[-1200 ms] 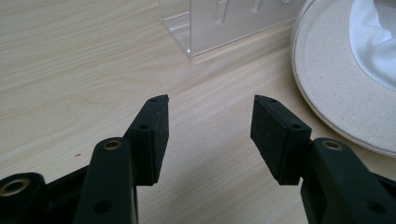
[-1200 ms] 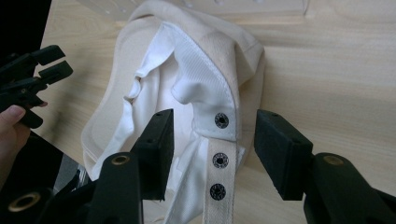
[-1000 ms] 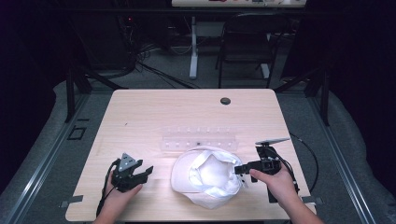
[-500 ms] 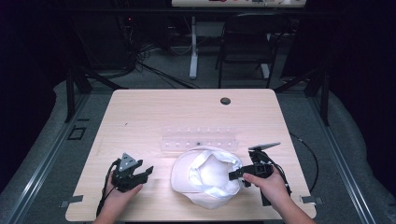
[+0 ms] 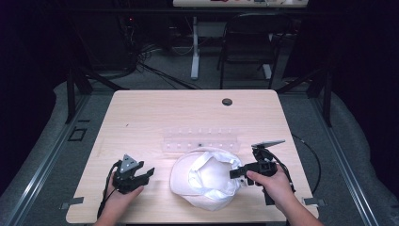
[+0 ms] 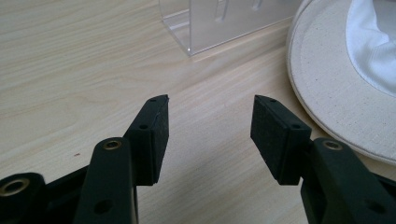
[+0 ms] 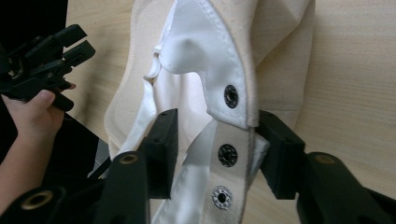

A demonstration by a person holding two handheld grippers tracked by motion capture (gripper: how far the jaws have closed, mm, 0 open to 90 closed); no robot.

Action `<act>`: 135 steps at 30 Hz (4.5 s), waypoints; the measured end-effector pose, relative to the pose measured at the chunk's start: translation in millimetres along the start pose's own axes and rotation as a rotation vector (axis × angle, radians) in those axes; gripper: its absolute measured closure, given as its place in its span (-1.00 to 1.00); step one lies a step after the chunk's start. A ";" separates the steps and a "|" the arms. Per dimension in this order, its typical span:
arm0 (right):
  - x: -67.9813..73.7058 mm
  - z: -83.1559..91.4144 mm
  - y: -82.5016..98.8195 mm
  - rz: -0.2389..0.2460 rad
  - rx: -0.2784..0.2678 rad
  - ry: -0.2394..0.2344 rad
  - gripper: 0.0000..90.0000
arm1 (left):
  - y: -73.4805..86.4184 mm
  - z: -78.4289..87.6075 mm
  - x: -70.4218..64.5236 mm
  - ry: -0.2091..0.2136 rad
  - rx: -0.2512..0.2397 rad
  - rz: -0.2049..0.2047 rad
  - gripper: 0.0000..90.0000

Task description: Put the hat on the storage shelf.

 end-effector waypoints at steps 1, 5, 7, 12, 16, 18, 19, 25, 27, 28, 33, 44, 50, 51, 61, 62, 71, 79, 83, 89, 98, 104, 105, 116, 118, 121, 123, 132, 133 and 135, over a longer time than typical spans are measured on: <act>1.1 0.9 -0.9 -0.007 -0.001 -0.009 0.30 | 0.0 0.0 0.0 0.000 0.000 0.000 0.06; 3.7 3.7 -2.9 -0.012 0.017 -0.014 0.52 | 0.1 -0.1 0.1 0.000 0.001 0.000 0.06; 5.2 4.2 -3.7 -0.010 0.031 -0.015 0.62 | 0.1 -0.2 0.4 -0.001 0.001 0.001 0.06; 8.0 4.2 -4.9 0.022 0.041 0.032 0.78 | 0.3 -0.2 0.7 -0.002 0.000 0.000 0.06; 10.1 4.0 -5.2 0.035 0.046 0.047 0.79 | 0.3 -0.1 1.0 -0.004 0.001 -0.001 0.06; 12.0 4.1 -7.1 0.060 0.032 0.049 0.79 | 0.3 -0.1 1.2 -0.006 0.000 0.003 0.06; 12.3 4.9 -7.3 0.065 0.040 0.055 0.79 | 0.3 -0.2 1.4 -0.007 -0.001 0.003 0.06; 13.0 5.5 -11.3 0.095 0.022 0.070 0.79 | 0.5 -0.3 1.7 -0.008 -0.001 0.004 0.06; 14.4 5.7 -11.8 0.077 0.018 0.069 0.79 | 0.5 -0.2 1.6 -0.008 -0.001 0.006 0.06; 14.2 6.9 -12.2 0.089 0.029 0.066 0.79 | 0.5 -0.1 1.7 -0.008 -0.001 0.005 0.06; 17.6 9.1 -15.6 0.094 0.015 0.072 0.79 | 0.6 -0.2 1.5 -0.008 0.000 0.005 0.06; 29.9 17.0 -21.3 0.098 0.044 0.039 0.81 | 0.5 -0.2 1.6 -0.008 -0.002 0.003 0.06; 36.5 19.5 -25.0 0.082 0.040 0.006 0.81 | 0.6 -0.4 0.8 -0.006 0.000 0.001 0.06; 37.8 20.2 -25.4 0.075 0.043 0.004 0.81 | 0.6 -0.4 0.9 -0.006 0.000 0.001 0.06; 46.7 25.2 -31.2 0.053 0.036 -0.055 0.82 | 0.6 -0.5 0.8 -0.004 -0.001 -0.002 0.06; 48.4 25.1 -31.9 0.044 0.026 -0.062 0.82 | 0.6 -0.5 0.5 -0.005 -0.001 0.001 0.06; 57.4 29.8 -37.0 0.029 0.011 -0.115 0.82 | 0.7 -0.8 0.4 -0.003 0.002 -0.006 0.06; 69.5 33.6 -42.5 0.031 -0.012 -0.177 0.82 | 0.7 -0.5 0.2 -0.003 0.001 -0.005 0.06; 76.5 37.5 -45.6 0.040 -0.030 -0.206 0.82 | 0.7 -0.7 0.1 -0.002 0.001 -0.006 0.06; 86.5 45.1 -51.0 0.056 -0.054 -0.233 0.82 | 0.7 -1.0 -1.4 -0.001 -0.001 0.000 0.06; 95.6 53.1 -55.2 0.066 -0.080 -0.257 0.82 | -3.4 0.5 -10.9 0.017 -0.021 -0.020 0.04; 99.2 56.9 -59.4 0.070 -0.101 -0.269 0.82 | -7.6 0.7 -19.6 0.031 -0.039 -0.036 0.02; 99.3 57.4 -60.9 0.064 -0.107 -0.273 0.82 | -8.4 0.3 -21.8 0.033 -0.039 -0.039 0.02; 105.1 60.1 -68.9 0.054 -0.134 -0.303 0.82 | -26.0 7.5 -55.8 0.105 -0.099 -0.083 0.00; 106.0 60.6 -69.7 0.054 -0.135 -0.306 0.82 | -28.7 8.2 -59.7 0.112 -0.109 -0.087 0.00; 109.6 62.9 -73.1 0.057 -0.141 -0.307 0.82 | -38.5 11.2 -73.0 0.143 -0.134 -0.088 0.00; 111.7 64.1 -75.2 0.051 -0.149 -0.312 0.82 | -41.1 11.6 -79.3 0.158 -0.133 -0.093 0.00; 120.5 68.9 -82.3 0.052 -0.168 -0.327 0.82 | -50.5 9.7 -106.6 0.211 -0.139 -0.121 0.00; 122.2 68.8 -83.1 0.051 -0.175 -0.328 0.82 | -52.9 10.4 -113.7 0.226 -0.133 -0.132 0.00; 125.2 69.2 -84.3 0.053 -0.175 -0.329 0.82 | -54.7 10.7 -120.7 0.226 -0.138 -0.143 -0.02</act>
Point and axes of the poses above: each handheld gripper's, and its own axes: z roughly backward along the jaws, y roughly out of its underside, x roughly to its left, the point moved 6 cm from there along -z, roughly forward along the jaws, and after that the axes turned 8 degrees about -x, right-handed, at the moved point
